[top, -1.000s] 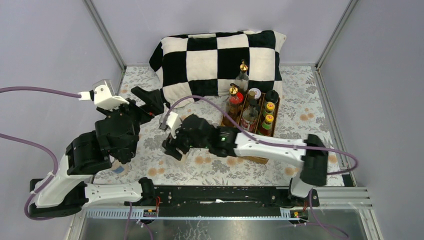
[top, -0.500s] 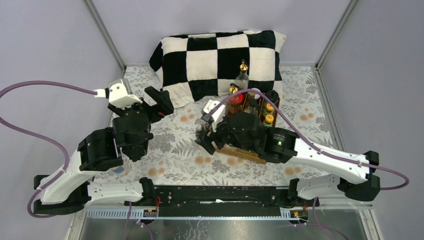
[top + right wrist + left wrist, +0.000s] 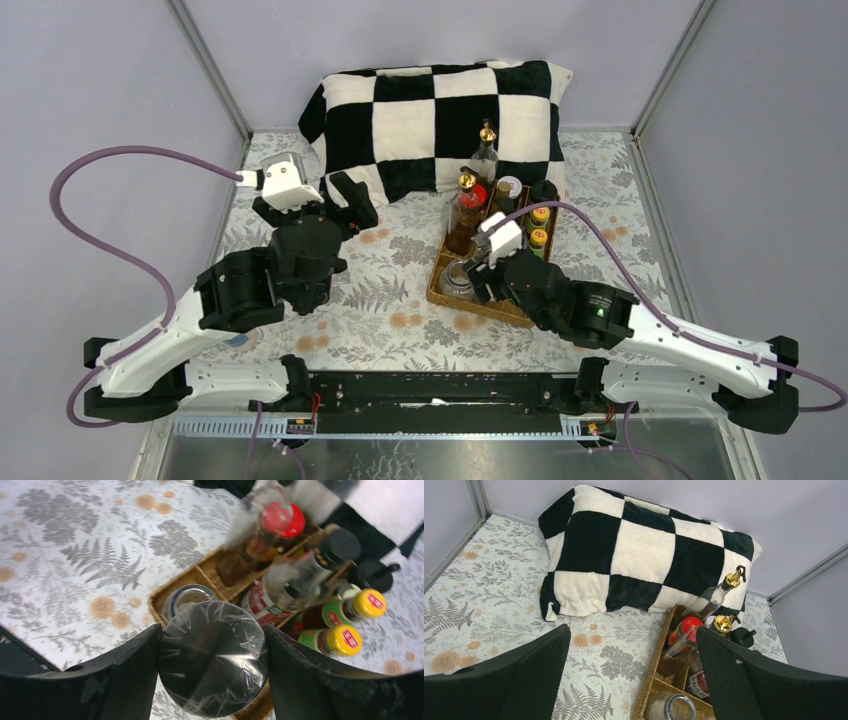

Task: Organize the condiment bottles
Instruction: Place the bottle in the storage box.

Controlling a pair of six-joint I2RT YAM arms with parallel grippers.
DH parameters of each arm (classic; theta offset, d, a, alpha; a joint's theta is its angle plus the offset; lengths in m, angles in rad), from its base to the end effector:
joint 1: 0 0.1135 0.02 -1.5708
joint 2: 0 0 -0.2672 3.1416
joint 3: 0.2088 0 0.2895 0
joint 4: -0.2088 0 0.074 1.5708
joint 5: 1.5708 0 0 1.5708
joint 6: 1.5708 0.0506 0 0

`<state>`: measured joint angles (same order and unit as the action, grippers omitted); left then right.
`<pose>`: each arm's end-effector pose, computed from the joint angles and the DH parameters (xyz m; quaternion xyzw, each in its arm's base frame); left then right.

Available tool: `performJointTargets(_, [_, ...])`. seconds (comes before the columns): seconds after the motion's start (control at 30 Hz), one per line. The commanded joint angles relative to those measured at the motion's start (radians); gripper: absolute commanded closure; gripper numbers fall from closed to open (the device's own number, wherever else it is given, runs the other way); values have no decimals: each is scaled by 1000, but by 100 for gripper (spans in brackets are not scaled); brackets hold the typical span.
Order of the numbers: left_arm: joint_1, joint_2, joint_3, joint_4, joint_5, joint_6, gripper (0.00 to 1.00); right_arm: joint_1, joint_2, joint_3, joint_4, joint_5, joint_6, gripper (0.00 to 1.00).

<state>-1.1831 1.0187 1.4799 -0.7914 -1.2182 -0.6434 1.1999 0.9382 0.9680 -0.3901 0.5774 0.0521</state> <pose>0.1170 -0.1610 0.4911 -0.1426 0.7319 -0.0928 0.6599 0.1172 0.2251 0.3564 -0.2919 0.7500 0.1298 0.5792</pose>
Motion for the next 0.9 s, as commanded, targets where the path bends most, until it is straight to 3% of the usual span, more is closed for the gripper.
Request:
performJointTargets(0.0, [-3, 18, 2, 55, 12, 19, 1, -56, -90, -32, 55, 105, 41, 47])
performJointTargets(0.3, [-3, 51, -1, 60, 36, 11, 1, -87, -163, -93, -1, 271, 152, 48])
performJointTargets(0.87, [-3, 49, -30, 70, 54, 7, 1, -91, -279, -357, -37, 407, 482, 48])
